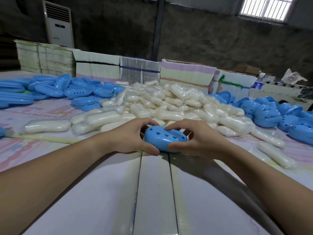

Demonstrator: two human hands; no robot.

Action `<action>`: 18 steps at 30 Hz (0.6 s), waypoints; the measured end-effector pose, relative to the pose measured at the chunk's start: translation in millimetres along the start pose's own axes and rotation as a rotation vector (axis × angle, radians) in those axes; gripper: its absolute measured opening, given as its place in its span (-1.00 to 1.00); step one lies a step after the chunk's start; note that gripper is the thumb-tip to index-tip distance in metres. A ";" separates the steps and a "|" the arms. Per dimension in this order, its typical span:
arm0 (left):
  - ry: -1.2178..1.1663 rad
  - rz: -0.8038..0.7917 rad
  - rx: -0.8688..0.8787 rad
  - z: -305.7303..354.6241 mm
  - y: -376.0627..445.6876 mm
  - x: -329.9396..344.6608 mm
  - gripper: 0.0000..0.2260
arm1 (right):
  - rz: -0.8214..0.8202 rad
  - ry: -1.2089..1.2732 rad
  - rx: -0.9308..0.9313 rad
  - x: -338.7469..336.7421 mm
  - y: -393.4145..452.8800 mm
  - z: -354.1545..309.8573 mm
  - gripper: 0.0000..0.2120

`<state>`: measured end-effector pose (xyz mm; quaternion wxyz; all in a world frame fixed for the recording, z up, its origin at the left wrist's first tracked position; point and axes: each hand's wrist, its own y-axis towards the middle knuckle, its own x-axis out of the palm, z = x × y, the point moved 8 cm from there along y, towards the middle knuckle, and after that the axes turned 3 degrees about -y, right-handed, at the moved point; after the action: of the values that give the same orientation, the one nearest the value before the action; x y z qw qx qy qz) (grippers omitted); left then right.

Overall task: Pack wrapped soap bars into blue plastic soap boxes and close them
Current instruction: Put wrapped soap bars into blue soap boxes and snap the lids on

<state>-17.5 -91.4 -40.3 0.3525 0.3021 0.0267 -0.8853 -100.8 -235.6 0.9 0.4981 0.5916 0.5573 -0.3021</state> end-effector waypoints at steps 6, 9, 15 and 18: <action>0.093 0.052 0.039 2.9 -3.3 -2.8 -0.43 | -0.032 -0.139 -0.027 1.4 -0.5 -6.1 -0.51; 0.203 0.081 0.070 6.0 -4.9 -5.9 -0.50 | -0.031 -0.097 -0.010 3.1 0.8 -2.6 -0.55; 0.277 0.128 0.154 13.3 -8.0 -3.4 -0.44 | -0.006 -0.032 0.003 4.6 0.4 6.3 -0.56; 0.404 0.177 0.236 21.7 -9.7 -6.4 -0.47 | 0.019 -0.055 -0.004 4.1 1.3 7.0 -0.45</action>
<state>-31.3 -85.9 -20.7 0.3784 0.5131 -0.0338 -0.7697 -97.3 -240.4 -4.8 0.5175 0.5873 0.5383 -0.3124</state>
